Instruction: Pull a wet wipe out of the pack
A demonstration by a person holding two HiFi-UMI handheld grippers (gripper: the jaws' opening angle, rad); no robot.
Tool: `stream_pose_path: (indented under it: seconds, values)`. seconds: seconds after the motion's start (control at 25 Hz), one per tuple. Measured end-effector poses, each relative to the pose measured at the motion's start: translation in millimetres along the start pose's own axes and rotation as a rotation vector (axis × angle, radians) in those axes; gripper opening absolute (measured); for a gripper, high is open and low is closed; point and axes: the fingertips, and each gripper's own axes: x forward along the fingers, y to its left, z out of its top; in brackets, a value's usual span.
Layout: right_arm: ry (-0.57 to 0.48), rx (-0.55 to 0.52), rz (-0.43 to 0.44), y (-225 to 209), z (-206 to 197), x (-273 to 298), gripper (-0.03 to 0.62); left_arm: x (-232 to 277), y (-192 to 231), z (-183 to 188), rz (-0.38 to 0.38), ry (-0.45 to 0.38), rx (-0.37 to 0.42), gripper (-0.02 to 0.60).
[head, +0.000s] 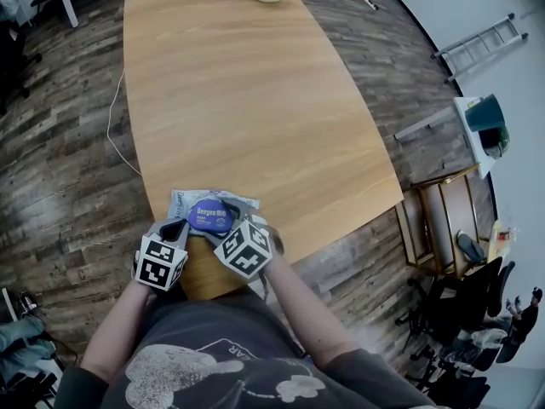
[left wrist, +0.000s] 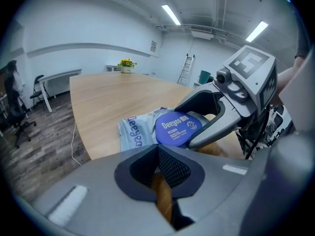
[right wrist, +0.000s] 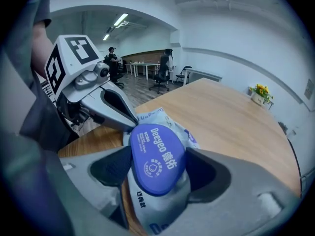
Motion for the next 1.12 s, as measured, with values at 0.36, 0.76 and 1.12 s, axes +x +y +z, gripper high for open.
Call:
stream_pose_path:
  seconds: [0.36, 0.76, 1.12]
  values:
    - [0.033, 0.009, 0.031, -0.8, -1.4, 2.9, 0.328, 0.2, 1.4, -0.7, 0.01, -0.001, -0.02, 0.017]
    - [0.121, 0.076, 0.149, -3.8, 0.6, 0.4, 0.318, 1.8, 1.7, 0.5, 0.001, 0.01, -0.063, 0.017]
    - [0.058, 0.168, 0.212, -5.1, 7.5, -2.8, 0.318, 3.1, 6.2, -0.7, 0.026, 0.023, -0.05, 0.017]
